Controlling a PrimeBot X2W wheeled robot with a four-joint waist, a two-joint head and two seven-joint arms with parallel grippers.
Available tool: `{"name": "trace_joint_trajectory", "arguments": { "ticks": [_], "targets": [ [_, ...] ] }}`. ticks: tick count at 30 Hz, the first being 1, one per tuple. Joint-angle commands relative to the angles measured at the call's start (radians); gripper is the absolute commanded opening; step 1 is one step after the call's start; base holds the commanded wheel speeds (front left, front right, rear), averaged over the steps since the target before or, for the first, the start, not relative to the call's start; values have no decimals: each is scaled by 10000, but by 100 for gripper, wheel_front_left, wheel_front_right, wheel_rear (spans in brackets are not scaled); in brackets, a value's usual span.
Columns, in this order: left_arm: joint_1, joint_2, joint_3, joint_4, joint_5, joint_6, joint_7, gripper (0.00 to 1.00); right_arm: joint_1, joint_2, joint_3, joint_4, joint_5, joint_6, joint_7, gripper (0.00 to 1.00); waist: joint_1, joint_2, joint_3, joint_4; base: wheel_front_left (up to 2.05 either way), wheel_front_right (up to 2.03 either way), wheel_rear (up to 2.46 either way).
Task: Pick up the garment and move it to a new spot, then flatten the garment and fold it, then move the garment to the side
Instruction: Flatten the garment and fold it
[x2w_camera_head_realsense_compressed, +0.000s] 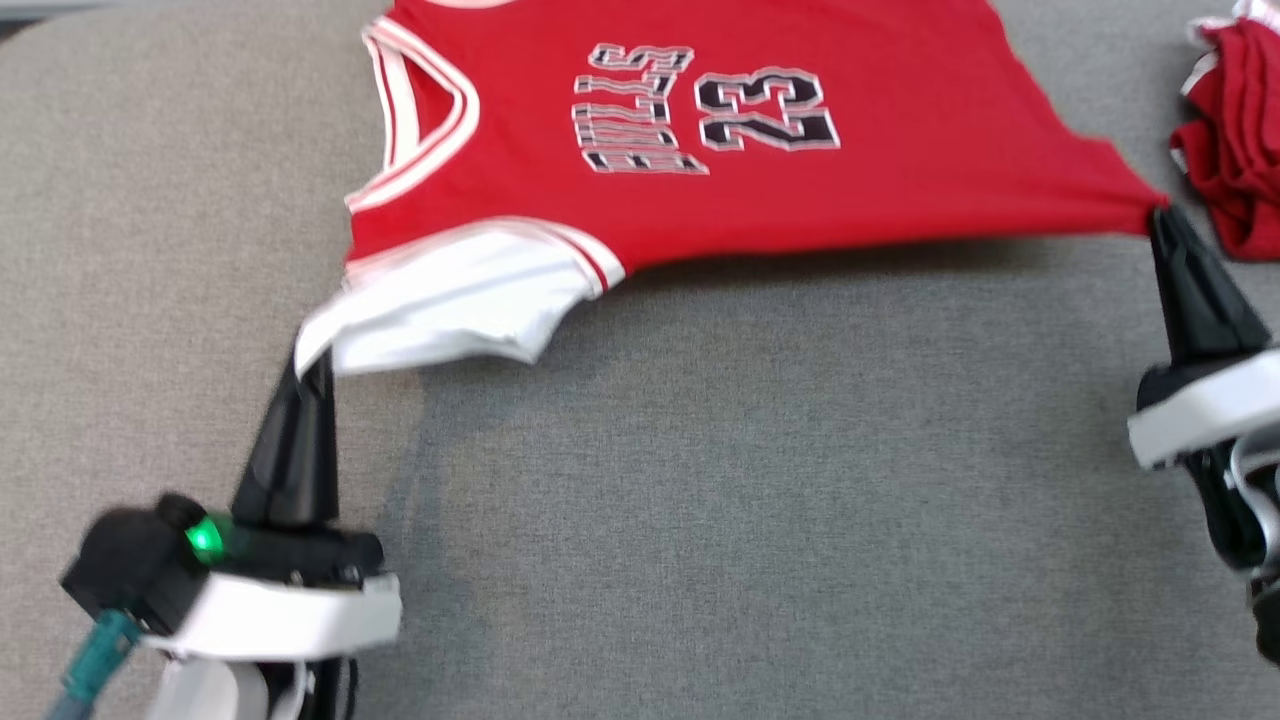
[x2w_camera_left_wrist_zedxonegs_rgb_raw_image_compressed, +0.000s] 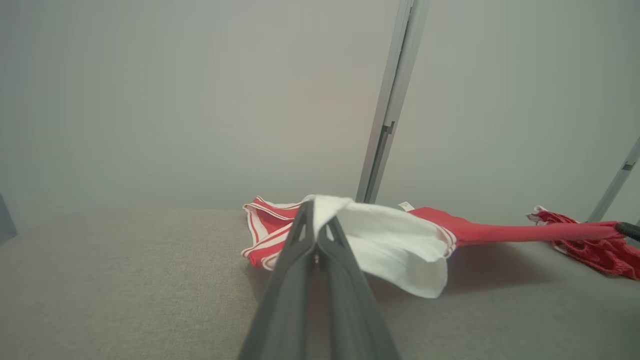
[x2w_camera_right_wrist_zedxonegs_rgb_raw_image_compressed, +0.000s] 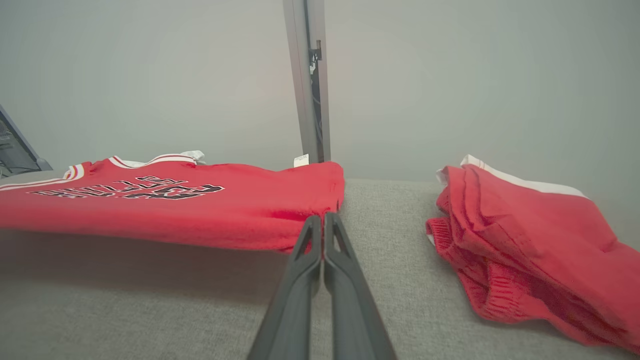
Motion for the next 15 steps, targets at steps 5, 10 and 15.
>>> {"name": "trace_joint_trajectory", "arguments": {
  "ticks": [5, 10, 15],
  "targets": [
    [1678, -243, -68, -78, 255, -14, -11, 0, 1951, 97, -563, -456, -269, -2, -54, 0, -1, 0, -947, 30, 0, 0, 0],
    [2584, -305, -51, -126, 329, -53, -11, 0, 3463, 316, -1152, -872, -580, -4, -54, 0, -1, 0, -1294, 106, 0, 0, 0],
    [3556, -120, -444, -153, 476, -249, 78, 0, 5173, 645, -1723, -1460, -845, -2, -54, 0, -1, 0, -1573, 95, 0, 0, 0]
  ]
}}
